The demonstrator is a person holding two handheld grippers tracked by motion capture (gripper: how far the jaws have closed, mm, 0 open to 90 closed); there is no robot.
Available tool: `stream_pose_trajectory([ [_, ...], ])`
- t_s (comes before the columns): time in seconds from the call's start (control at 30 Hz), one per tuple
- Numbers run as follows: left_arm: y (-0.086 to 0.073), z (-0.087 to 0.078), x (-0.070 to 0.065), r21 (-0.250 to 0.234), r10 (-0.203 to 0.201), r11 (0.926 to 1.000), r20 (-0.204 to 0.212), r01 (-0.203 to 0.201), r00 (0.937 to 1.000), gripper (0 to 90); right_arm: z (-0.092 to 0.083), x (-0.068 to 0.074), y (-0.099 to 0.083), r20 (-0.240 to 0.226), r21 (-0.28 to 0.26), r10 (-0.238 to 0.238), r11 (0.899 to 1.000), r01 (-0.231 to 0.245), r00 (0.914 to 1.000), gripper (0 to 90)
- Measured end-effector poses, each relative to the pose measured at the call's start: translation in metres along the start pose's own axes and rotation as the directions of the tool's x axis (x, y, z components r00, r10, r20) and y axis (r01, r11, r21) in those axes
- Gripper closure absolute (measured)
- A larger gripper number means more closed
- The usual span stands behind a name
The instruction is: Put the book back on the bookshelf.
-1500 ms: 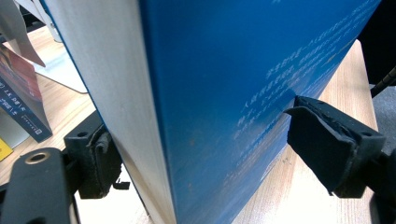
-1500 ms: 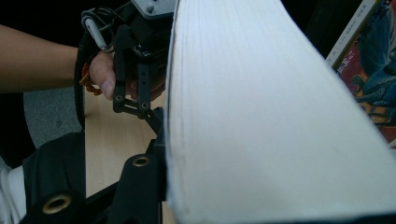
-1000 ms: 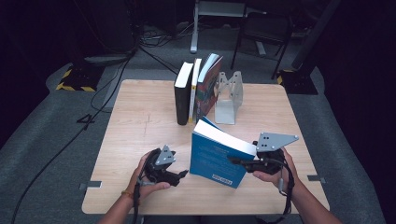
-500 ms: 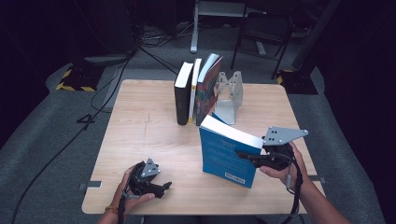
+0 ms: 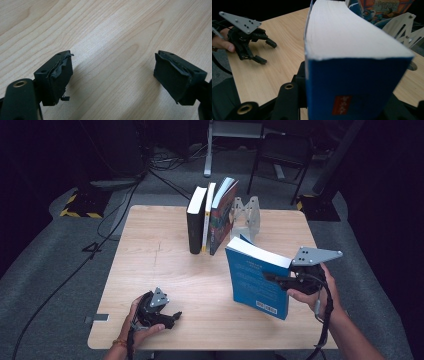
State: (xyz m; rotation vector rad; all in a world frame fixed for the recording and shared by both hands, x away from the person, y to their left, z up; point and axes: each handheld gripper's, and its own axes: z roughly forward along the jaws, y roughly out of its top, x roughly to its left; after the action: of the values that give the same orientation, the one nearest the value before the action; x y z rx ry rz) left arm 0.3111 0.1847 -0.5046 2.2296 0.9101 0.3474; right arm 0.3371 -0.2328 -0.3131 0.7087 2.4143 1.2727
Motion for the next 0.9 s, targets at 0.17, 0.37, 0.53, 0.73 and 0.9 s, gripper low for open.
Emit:
stream_pose_trajectory([
  [0.17,0.001,0.001,0.000,0.000,-0.001,1.0000,0.000,0.001,1.0000,15.2,-0.002,-0.010,0.003,0.038,0.004,0.017,1.000,-0.017,0.9991,61.1],
  [0.37,0.001,0.001,0.000,0.000,-0.001,1.0000,-0.001,0.001,1.0000,15.1,0.004,-0.022,0.011,0.086,0.009,0.040,0.999,-0.041,0.9955,61.0],
  [0.53,0.001,0.001,0.000,-0.001,-0.003,1.0000,-0.001,0.003,1.0000,15.1,0.009,-0.030,0.016,0.120,0.002,0.053,0.999,-0.053,0.9913,61.1],
  [0.73,0.001,0.001,0.000,-0.001,-0.003,1.0000,-0.001,0.003,1.0000,15.2,0.020,-0.042,0.028,0.161,-0.012,0.073,0.997,-0.072,0.9843,61.0],
  [0.9,0.001,0.001,0.000,0.000,-0.002,1.0000,0.000,0.002,1.0000,15.2,0.029,-0.051,0.038,0.190,-0.021,0.086,0.996,-0.083,0.9781,61.0],
])
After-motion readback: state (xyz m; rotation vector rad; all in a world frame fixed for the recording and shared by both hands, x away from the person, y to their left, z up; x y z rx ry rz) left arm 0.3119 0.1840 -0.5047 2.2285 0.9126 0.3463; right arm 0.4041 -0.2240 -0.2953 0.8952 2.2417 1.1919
